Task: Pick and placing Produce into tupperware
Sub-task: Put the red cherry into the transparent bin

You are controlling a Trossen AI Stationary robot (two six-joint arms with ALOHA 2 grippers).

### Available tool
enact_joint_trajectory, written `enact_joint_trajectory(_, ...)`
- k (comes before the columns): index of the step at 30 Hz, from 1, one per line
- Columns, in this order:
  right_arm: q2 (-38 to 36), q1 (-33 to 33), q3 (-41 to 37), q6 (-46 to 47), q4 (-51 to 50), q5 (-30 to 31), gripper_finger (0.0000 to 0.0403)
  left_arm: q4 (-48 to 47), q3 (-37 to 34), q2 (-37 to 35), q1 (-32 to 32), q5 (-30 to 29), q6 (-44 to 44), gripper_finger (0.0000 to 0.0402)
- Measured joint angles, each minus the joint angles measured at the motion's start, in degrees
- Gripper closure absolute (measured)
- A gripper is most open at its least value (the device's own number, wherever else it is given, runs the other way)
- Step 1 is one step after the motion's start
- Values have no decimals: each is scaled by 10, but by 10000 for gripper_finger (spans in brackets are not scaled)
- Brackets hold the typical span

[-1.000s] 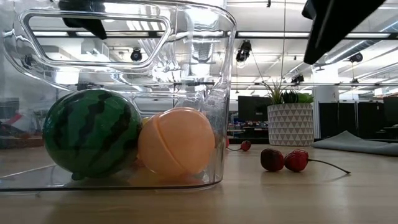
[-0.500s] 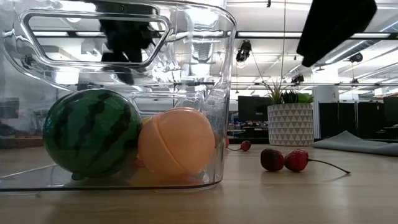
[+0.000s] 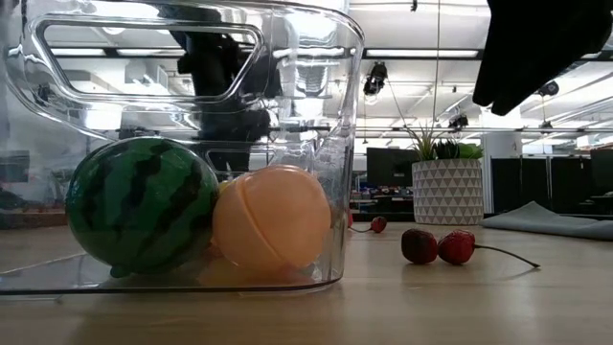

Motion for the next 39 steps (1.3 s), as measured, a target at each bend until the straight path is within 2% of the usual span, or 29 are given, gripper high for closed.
enact_joint_trajectory(4,0,0,-1,4,-9,-5,170,17,0,27,-9,1,-20,166)
enact_joint_trajectory(11,0,9,-1,77,-85,-20,172,75,0,33,-27,3,-54,166)
enact_joint_trajectory(21,0,44,-14,145,-103,-20,172,77,0,44,-53,-14,-91,166)
enact_joint_trajectory(39,0,61,-16,152,-103,-15,177,86,-2,74,-68,-41,-121,168)
